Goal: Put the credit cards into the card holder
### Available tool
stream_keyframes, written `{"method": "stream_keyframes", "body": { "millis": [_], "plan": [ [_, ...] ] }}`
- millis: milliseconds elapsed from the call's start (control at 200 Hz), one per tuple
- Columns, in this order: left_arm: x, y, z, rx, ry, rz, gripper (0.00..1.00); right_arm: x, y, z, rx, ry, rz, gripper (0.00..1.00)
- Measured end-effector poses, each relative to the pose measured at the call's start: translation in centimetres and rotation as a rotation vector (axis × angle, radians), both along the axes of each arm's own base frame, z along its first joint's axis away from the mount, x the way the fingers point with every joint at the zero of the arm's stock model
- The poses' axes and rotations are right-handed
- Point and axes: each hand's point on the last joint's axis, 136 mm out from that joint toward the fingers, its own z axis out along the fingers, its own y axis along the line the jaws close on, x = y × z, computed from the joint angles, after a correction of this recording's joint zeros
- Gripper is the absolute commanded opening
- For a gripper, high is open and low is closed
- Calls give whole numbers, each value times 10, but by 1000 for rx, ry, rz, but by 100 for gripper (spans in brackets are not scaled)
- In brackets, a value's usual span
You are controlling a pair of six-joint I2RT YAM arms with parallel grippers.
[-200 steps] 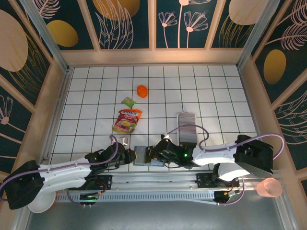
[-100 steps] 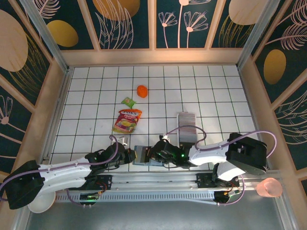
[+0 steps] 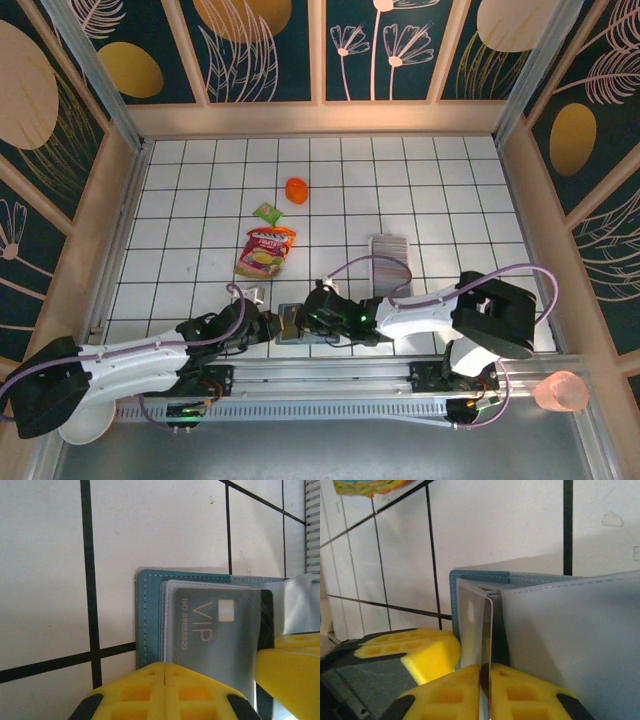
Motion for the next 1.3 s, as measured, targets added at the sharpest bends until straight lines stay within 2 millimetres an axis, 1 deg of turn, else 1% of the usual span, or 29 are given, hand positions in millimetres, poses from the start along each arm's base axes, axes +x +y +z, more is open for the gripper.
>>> {"method": "stream_keyframes", "body": {
  "millis": [40, 65, 95, 115, 145, 375, 450, 520, 566, 641, 686, 771, 941, 1006, 1176, 1301],
  "plan": [
    [0, 0, 1, -2, -1, 0, 3, -1, -2, -3, -19, 2, 8, 26],
    [0, -1, 1, -4, -2, 0, 3, -2, -4, -4, -32, 2, 14, 29],
    [0, -1, 2, -6, -4, 0, 3, -3, -5, -6, -46, 2, 23, 30],
    [1, -1, 2, -7, -5, 0, 3, -4, -6, -7, -56, 2, 27, 33],
    [1, -1, 2, -8, -5, 0, 3, -4, -7, -7, -66, 3, 30, 34],
    [1, -1, 2, -8, -5, 0, 3, -2, -12, 0, -159, -27, 55, 35],
    [1, -1, 2, -8, -5, 0, 3, -1, -20, 2, -193, -38, 49, 30],
    [1, -1, 2, -8, -5, 0, 3, 0, -29, 3, -226, -51, 46, 19],
    [1, -1, 2, -8, -5, 0, 3, 0, -33, 4, -238, -53, 36, 15],
    [1, -1, 2, -8, -5, 0, 3, 2, -37, 5, -253, -66, 36, 7],
    [1, -1, 2, -7, -5, 0, 3, 2, -37, 5, -255, -69, 37, 0],
    [0, -1, 1, -5, -4, 0, 2, 1, -37, 3, -260, -68, 39, 0],
    [0, -1, 1, -5, -3, 0, 2, 0, -32, -16, -305, -56, 54, 0],
    [1, -1, 2, -7, -4, 0, 2, 1, -30, -19, -316, -56, 61, 0],
    [1, -1, 3, -12, -8, 1, 2, 2, -17, -16, -293, -66, 75, 0],
    [1, 2, 3, -11, -15, 10, 3, 3, -14, -18, -299, -69, 82, 0]
  ]
}}
